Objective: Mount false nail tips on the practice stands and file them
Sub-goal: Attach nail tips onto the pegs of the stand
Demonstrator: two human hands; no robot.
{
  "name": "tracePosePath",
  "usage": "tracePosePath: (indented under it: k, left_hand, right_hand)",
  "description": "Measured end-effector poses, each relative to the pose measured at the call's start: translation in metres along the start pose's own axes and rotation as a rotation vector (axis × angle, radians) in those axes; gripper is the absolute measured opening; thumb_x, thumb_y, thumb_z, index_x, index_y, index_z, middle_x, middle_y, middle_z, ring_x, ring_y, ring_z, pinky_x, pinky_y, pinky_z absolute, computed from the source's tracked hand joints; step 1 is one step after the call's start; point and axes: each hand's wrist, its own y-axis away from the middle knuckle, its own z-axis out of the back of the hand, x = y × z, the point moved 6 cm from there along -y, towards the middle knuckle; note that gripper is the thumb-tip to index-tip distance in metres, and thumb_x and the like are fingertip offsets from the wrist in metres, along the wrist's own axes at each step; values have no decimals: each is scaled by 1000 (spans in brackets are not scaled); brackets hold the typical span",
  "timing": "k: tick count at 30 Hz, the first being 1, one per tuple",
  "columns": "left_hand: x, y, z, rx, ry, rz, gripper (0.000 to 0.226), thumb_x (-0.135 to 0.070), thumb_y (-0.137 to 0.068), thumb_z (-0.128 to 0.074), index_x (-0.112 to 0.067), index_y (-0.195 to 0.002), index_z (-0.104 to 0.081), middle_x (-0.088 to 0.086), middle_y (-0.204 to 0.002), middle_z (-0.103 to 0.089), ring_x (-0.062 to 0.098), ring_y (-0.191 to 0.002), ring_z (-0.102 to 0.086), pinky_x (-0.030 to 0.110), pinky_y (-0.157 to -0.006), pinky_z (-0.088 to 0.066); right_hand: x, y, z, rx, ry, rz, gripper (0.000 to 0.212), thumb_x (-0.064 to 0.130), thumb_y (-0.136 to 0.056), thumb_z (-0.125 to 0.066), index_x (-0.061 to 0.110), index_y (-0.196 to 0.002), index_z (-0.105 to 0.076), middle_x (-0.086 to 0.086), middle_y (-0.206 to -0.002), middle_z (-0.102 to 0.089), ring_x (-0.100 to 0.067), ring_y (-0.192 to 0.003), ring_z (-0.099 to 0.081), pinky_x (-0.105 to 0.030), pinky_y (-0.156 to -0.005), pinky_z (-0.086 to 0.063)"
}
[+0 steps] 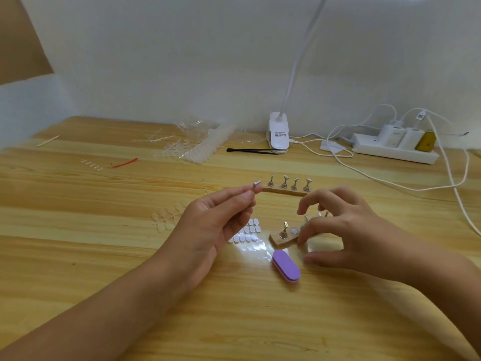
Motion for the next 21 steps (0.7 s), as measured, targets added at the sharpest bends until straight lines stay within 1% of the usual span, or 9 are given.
tracePosePath:
  k: [3, 5, 7, 10, 14, 18, 21]
  left_hand:
    - [-1, 1, -3, 10, -77, -36, 30, -24, -71, -75, -19, -101, -80, -6, -84, -73, 1, -76, -66, 11, -71, -52]
    - [-2, 3, -4, 20, -149, -82, 32, -30, -68, -76, -27, -100, -80, -7, -86, -74, 1, -79, -67, 11, -74, -51]
    - [-4, 5, -6, 26, -221, -121, 27, -34, -69, -76, -31, -95, -79, -7, -88, -75, 2, -83, -68, 12, -75, -51]
    - [-5, 7, -9, 41, -311, -154, 18, -34, -71, -74, -33, -88, -78, -6, -90, -76, 2, -87, -69, 13, -77, -51]
    - [-5, 11, -12, 52, -408, -181, 16, -37, -69, -75, -35, -84, -76, -5, -94, -75, 2, -86, -68, 12, -75, -51]
    - [-6, 11, -12, 46, -453, -184, 13, -36, -68, -75, -34, -80, -74, -9, -89, -74, 4, -88, -69, 13, -76, -51]
    - [-7, 11, -12, 43, -466, -195, 12, -35, -67, -75, -33, -79, -73, -11, -86, -73, 3, -87, -68, 12, -74, -49]
  right_hand:
    - [-1, -1, -2, 5, -14, -6, 30, 63, -76, -56, 44, -96, -69, 22, -131, -38, 1, -117, -23, -23, -98, -26]
    - [-1, -1, -2, 10, -27, -4, 30, 62, -76, -57, 44, -97, -69, 21, -132, -38, 0, -117, -25, -25, -99, -29]
    - [0, -2, -3, 8, -35, 1, 29, 59, -77, -58, 42, -96, -69, 20, -132, -39, -1, -116, -26, -26, -99, -31]
    - [2, -2, -3, -3, -39, 14, 25, 56, -78, -58, 40, -94, -70, 18, -131, -42, -3, -116, -28, -26, -96, -31]
    - [5, -2, -2, -34, -22, 50, 21, 54, -79, -59, 40, -90, -70, 15, -130, -47, -6, -116, -32, -25, -93, -33]
    - [8, -2, -3, -61, 19, 95, 18, 51, -79, -62, 37, -88, -70, 11, -129, -50, -11, -118, -36, -24, -92, -35]
    - [9, -2, -3, -85, 21, 107, 17, 47, -79, -64, 33, -87, -72, 10, -129, -51, -11, -117, -38, -20, -92, -36]
